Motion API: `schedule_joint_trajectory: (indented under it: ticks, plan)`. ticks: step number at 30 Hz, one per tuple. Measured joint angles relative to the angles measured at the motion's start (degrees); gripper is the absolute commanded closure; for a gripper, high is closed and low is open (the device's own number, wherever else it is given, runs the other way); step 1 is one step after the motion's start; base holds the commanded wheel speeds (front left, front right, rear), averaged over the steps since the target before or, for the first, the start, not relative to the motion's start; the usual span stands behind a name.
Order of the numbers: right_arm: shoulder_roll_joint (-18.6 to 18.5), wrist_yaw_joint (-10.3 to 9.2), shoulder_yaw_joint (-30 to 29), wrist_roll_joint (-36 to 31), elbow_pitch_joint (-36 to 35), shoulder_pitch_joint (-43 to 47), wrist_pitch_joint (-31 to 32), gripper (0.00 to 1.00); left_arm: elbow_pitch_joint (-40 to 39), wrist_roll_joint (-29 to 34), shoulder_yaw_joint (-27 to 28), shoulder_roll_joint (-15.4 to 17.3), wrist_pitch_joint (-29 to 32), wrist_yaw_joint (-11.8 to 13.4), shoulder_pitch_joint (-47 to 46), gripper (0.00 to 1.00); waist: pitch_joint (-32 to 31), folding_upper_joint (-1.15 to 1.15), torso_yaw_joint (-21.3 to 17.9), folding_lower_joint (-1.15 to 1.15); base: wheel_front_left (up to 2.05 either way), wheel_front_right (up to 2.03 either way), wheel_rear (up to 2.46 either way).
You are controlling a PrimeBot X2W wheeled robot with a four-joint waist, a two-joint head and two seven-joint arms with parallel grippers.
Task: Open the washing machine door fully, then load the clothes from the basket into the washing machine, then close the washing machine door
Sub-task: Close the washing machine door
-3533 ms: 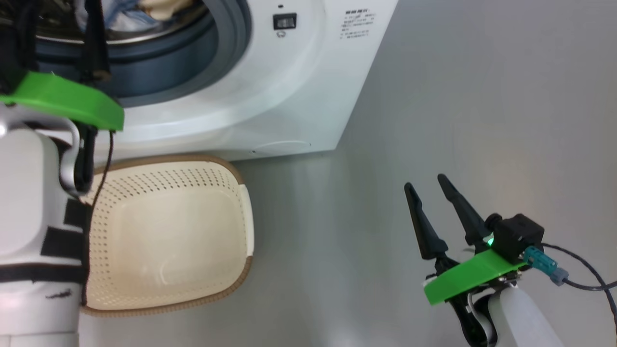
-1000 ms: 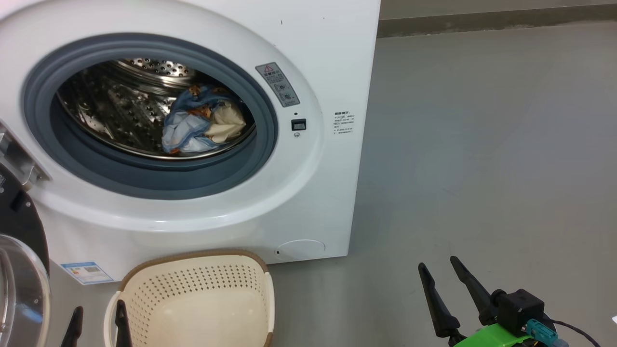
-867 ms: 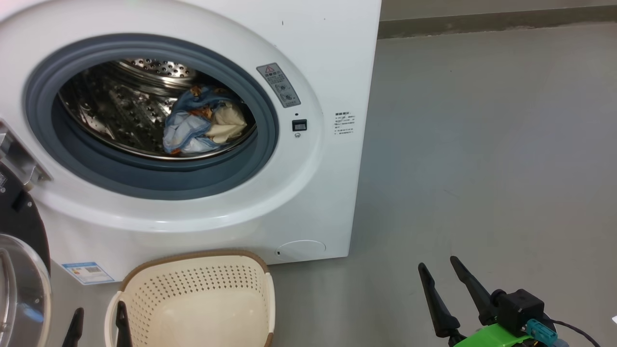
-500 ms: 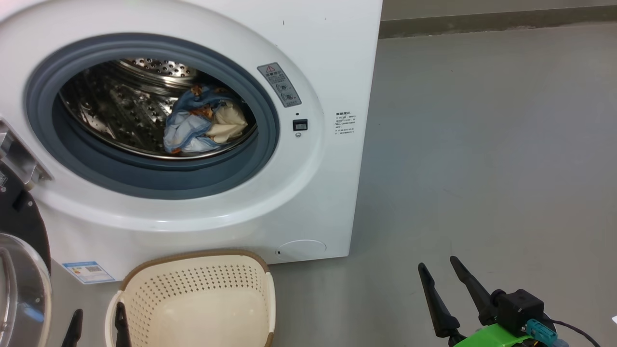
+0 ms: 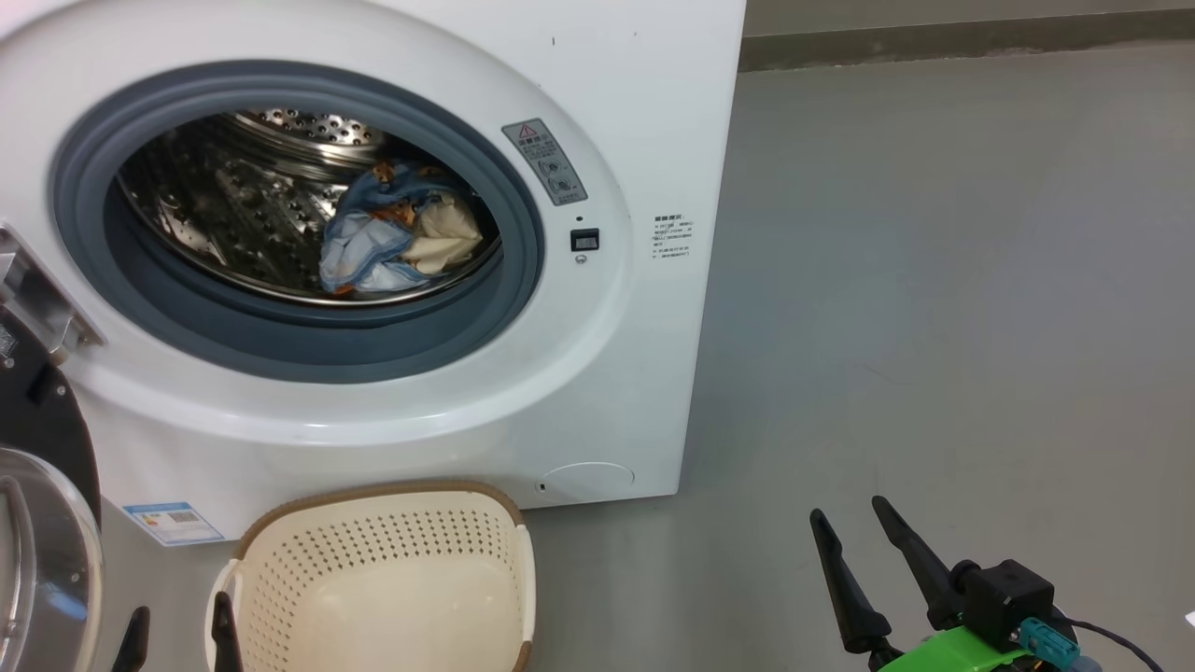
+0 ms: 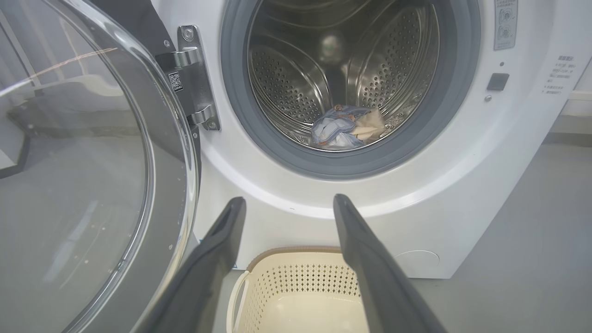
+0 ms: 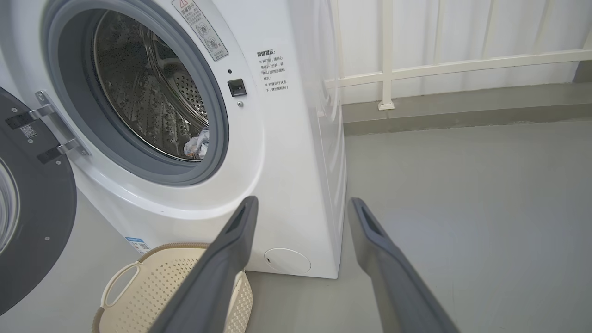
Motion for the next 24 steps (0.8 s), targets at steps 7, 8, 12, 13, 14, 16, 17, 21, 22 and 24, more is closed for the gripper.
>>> schedule_joint_trajectory:
  ticks: [7, 8, 12, 13, 14, 16, 17, 21, 22, 24]
  plan:
    - [0.0, 0.00, 0.0, 0.0, 0.0, 0.0, 0.0, 0.00, 0.1, 0.0, 0.1, 0.0, 0.0, -0.3, 0.0, 0.00, 0.2, 0.00, -0.1, 0.00, 0.00, 0.00, 0.00]
    - [0.0, 0.01, 0.0, 0.0, 0.0, 0.0, 0.0, 0.00, 0.1, 0.0, 0.1, 0.0, 0.0, -0.3, 0.0, 0.00, 0.2, 0.00, -0.1, 0.00, 0.00, 0.00, 0.00]
    - [0.0, 0.01, 0.0, 0.0, 0.0, 0.0, 0.0, 0.00, 0.2, 0.0, 0.4, -0.1, 0.0, -0.3, -0.1, 0.00, 0.3, 0.00, -0.2, 0.00, -0.05, 0.05, 0.00]
    - [0.0, 0.01, 0.0, 0.0, 0.0, 0.0, 0.0, 0.00, 0.2, 0.0, 0.4, -0.1, 0.0, -0.3, -0.1, 0.00, 0.3, 0.00, -0.2, 0.00, -0.31, 0.31, 0.00]
    - [0.0, 0.01, 0.0, 0.0, 0.0, 0.0, 0.0, 0.00, 0.2, 0.0, 0.5, -0.1, 0.0, -0.3, -0.1, 0.00, 0.3, 0.00, -0.2, 0.00, -0.45, 0.45, 0.00]
    - [0.0, 0.01, 0.0, 0.0, 0.0, 0.0, 0.0, 0.00, 0.2, 0.0, 0.5, -0.1, 0.0, -0.6, -0.1, 0.00, 0.2, 0.00, -0.2, 0.00, -0.65, 0.65, 0.00]
    - [0.0, 0.00, 0.0, 0.0, 0.0, 0.0, 0.0, 0.00, 0.3, 0.0, 0.5, -0.1, 0.0, -0.6, -0.1, 0.00, 0.2, 0.00, -0.2, 0.00, -0.86, 0.86, 0.00]
    - [0.0, 0.01, 0.0, 0.0, 0.0, 0.0, 0.0, 0.00, 0.5, 0.0, 0.5, -0.1, 0.0, -0.6, -0.2, 0.00, 0.3, 0.00, 0.0, 0.00, -1.06, 1.06, 0.00]
    - [0.0, 0.01, 0.0, 0.0, 0.0, -0.1, 0.0, 0.00, 0.5, 0.0, 0.5, -0.1, 0.0, -0.6, -0.2, 0.00, 0.3, 0.00, 0.0, 0.00, -1.40, 1.40, 0.00]
    - [0.0, 0.01, 0.0, 0.0, 0.0, -0.1, 0.0, 0.00, 0.5, 0.0, 0.6, -0.1, 0.0, -0.6, -0.2, 0.00, 0.4, 0.00, 0.0, 0.00, -1.61, 1.61, 0.00]
